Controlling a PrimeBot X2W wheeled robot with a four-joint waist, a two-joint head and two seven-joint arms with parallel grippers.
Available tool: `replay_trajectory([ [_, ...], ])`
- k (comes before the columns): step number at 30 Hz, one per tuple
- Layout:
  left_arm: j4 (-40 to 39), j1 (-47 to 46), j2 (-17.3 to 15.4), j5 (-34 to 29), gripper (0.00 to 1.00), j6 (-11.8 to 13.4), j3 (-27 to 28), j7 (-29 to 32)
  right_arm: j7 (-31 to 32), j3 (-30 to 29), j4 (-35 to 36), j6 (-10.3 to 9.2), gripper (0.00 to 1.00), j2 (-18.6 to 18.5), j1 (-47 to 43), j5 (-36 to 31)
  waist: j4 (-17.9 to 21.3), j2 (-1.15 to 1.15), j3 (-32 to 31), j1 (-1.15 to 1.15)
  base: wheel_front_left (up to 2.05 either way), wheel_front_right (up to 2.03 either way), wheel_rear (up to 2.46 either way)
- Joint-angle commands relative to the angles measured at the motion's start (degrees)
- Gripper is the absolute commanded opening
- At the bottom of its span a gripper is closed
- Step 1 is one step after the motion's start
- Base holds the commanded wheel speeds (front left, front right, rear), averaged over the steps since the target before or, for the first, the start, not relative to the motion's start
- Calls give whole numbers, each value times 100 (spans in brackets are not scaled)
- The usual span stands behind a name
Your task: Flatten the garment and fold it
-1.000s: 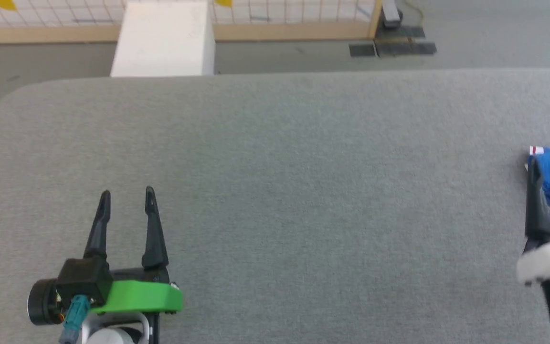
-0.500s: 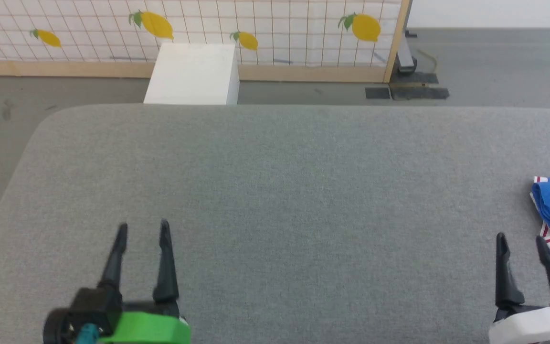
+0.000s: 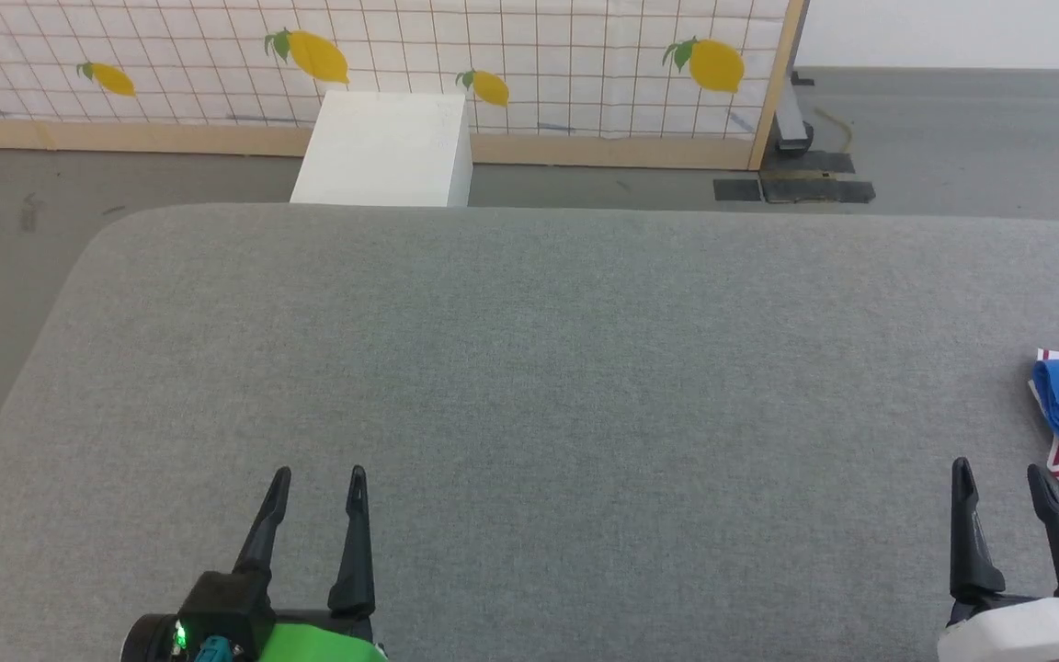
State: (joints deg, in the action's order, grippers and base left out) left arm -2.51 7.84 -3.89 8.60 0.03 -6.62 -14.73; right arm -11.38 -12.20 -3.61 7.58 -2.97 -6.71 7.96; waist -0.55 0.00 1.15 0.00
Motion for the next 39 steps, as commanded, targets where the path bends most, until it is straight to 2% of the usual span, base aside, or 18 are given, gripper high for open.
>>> replay_trajectory([
  [1, 21, -47, 22, -49, 100, -38, 3, -27, -35, -10, -25, -9, 100, 9, 103, -20, 4, 0, 38, 0, 0, 0, 0],
  [12, 53, -138, 53, -89, 100, -179, 74, -27, -61, 33, -75, -9, 100, 9, 186, 20, 49, 0, 77, 0, 0, 0, 0],
  [13, 33, -33, 31, -45, 0, -149, 53, 2, -23, 24, -66, 0, 0, 0, 100, 9, 49, 0, 78, 0, 0, 0, 0],
  [39, 73, -172, 44, -196, 0, -121, 160, 285, 200, 253, 16, -2, 0, 2, 205, -146, 50, 0, 41, 0, 0, 0, 0],
])
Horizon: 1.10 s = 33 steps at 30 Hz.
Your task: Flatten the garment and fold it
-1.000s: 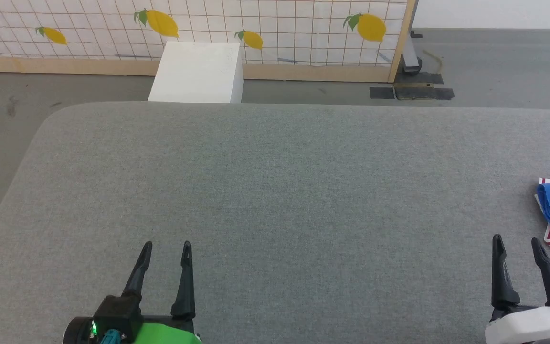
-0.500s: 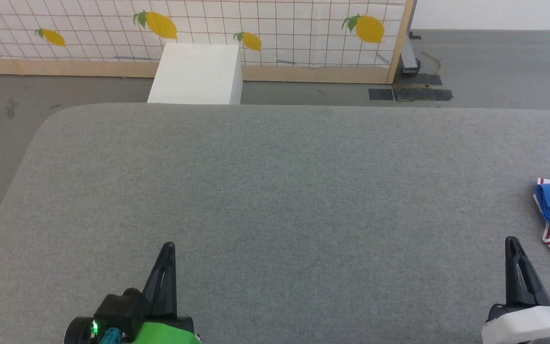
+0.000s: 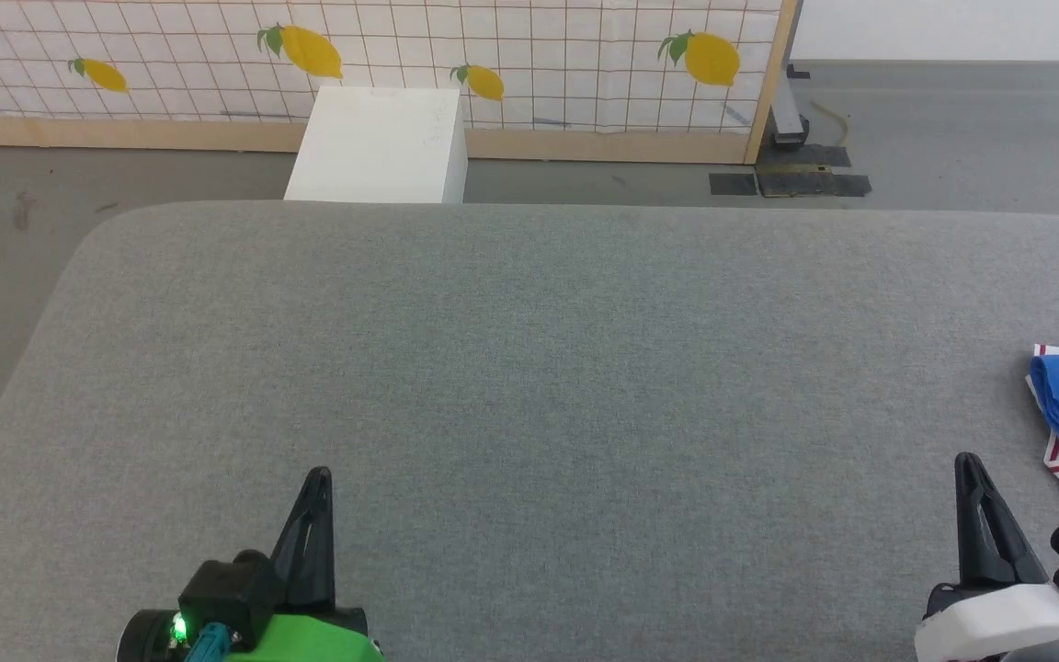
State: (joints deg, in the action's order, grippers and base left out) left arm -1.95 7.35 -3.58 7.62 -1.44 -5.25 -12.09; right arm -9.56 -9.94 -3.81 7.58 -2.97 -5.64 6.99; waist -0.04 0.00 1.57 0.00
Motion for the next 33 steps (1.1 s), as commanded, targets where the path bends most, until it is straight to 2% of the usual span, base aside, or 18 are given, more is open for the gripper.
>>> replay_trajectory([
  [1, 19, -130, 13, -105, 0, 27, 28, 34, 29, 37, 39, -2, 0, 2, 103, -56, 0, 0, -2, 0, 0, 0, 0],
  [33, 76, -326, 31, -318, 0, 65, 188, 414, 329, 346, 150, -4, 0, 4, 252, -264, 1, 0, -52, 0, 0, 0, 0],
])
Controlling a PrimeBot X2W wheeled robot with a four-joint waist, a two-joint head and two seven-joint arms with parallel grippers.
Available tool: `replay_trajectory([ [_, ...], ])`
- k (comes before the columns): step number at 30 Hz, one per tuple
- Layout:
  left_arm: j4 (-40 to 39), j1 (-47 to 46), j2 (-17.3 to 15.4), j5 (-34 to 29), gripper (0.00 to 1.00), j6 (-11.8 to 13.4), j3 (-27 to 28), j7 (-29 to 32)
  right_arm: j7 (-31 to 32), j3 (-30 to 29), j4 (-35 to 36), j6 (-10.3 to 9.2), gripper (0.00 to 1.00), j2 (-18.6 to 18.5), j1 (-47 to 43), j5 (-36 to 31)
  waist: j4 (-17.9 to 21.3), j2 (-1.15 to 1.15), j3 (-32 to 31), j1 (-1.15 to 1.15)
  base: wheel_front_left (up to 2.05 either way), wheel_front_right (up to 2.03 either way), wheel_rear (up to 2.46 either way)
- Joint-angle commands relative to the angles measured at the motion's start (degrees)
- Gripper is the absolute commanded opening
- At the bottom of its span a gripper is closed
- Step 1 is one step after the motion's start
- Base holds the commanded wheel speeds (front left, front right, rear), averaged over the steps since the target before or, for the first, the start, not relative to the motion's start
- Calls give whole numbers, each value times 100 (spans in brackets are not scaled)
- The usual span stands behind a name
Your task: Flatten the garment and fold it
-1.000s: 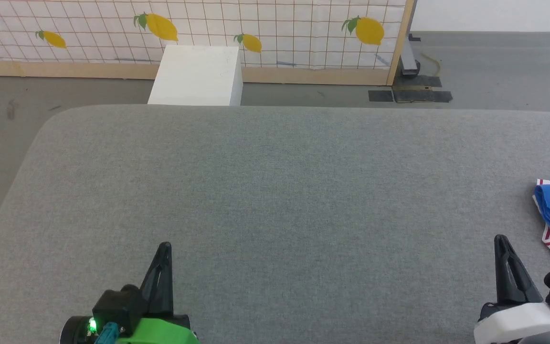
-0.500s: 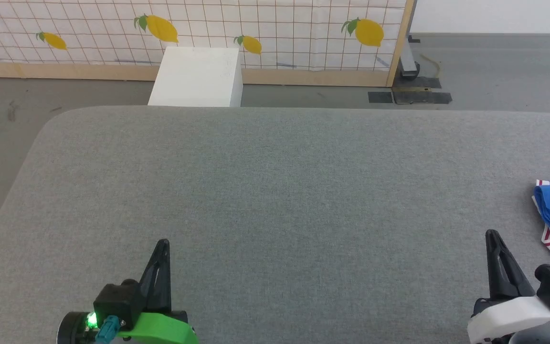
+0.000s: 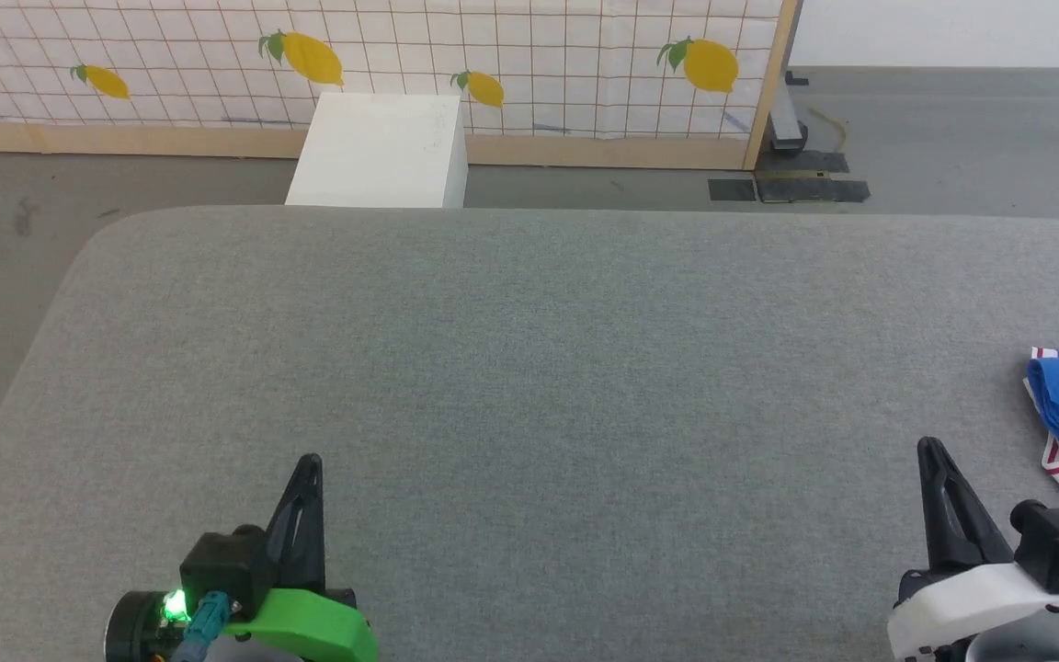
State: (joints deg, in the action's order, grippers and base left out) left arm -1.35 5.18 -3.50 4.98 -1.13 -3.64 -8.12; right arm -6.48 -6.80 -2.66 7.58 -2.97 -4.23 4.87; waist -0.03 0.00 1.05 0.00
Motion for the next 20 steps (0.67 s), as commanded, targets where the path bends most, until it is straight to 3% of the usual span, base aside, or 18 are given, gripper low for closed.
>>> replay_trajectory([
  [1, 17, -115, 24, -61, 0, 35, 34, 30, 30, 42, 39, -4, 0, 4, 116, -59, 0, 0, -2, 0, 0, 0, 0],
  [20, 54, -241, 36, -197, 0, 59, 137, 274, 223, 241, 110, -5, 0, 6, 212, -193, 1, 0, -34, 0, 0, 0, 0],
])
